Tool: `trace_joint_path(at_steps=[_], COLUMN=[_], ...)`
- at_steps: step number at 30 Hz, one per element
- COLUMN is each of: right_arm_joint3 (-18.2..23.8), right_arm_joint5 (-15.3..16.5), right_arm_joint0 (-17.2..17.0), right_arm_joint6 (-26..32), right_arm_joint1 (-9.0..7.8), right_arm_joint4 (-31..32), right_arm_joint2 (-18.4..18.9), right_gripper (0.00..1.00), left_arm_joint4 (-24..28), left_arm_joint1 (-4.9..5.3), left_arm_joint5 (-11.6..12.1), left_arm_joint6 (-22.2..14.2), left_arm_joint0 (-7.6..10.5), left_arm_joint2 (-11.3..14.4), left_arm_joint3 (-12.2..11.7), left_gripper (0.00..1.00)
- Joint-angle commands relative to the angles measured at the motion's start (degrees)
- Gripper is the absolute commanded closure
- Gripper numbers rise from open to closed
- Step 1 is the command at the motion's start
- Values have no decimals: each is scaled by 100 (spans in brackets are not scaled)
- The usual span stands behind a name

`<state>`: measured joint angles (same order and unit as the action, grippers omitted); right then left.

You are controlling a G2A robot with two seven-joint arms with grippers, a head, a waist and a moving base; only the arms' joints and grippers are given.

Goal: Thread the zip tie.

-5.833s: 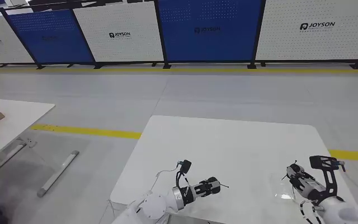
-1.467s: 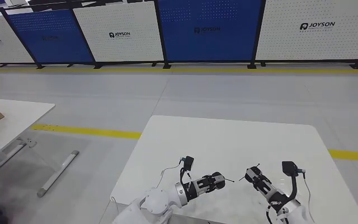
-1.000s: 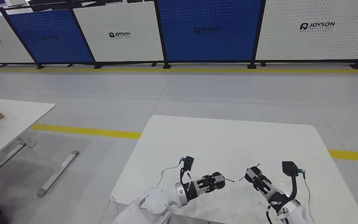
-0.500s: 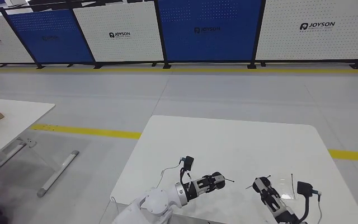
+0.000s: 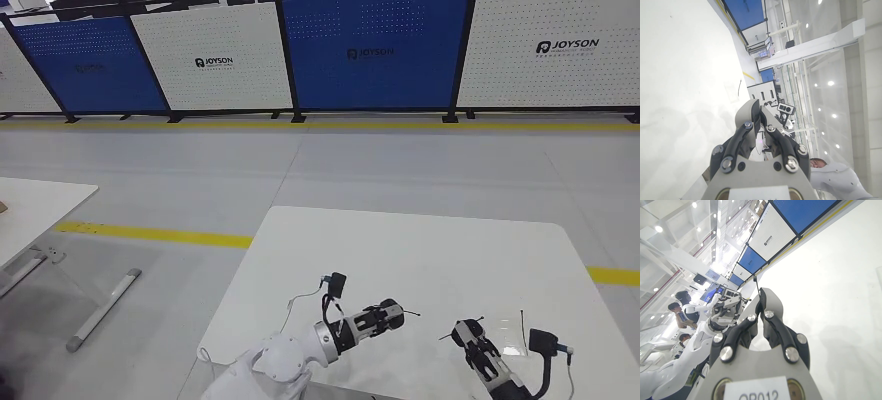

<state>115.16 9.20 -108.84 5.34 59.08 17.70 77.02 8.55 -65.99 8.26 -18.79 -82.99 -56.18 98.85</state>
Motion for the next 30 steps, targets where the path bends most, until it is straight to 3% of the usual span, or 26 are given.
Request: trace_joint_path(at_steps=[1, 8, 11, 13, 17, 20, 30], right_arm_joint3=[0, 0, 0, 0, 0, 0, -86], right_arm_joint5=[0, 0, 0, 0, 0, 0, 107], right_arm_joint0=[0, 0, 0, 0, 0, 0, 97], right_arm_joint6=[0, 0, 0, 0, 0, 0, -343], right_arm_joint1=[0, 0, 0, 0, 0, 0, 54], right_arm_joint4=[0, 0, 0, 0, 0, 0, -244], right_arm_joint2=[0, 0, 0, 0, 0, 0, -21], right_gripper=[100, 100, 100, 100, 100, 100, 100], left_arm_joint4=[-356, -376, -941, -944, -819, -555, -555], left_arm_joint1=[2, 3, 15, 5, -12, -31, -31], left_arm_joint5=[-18, -29, -323, -422, -351, -133, -133], left_arm_joint6=[104, 109, 105, 43, 95, 174, 174], left_arm_joint0=[25, 26, 104, 142, 192, 190, 190], left_arm_joint2=[18, 20, 98, 155, 162, 140, 140], left_arm_joint3=[11, 2, -92, -139, -301, -365, -365], left_gripper=[100, 100, 100, 100, 100, 100, 100])
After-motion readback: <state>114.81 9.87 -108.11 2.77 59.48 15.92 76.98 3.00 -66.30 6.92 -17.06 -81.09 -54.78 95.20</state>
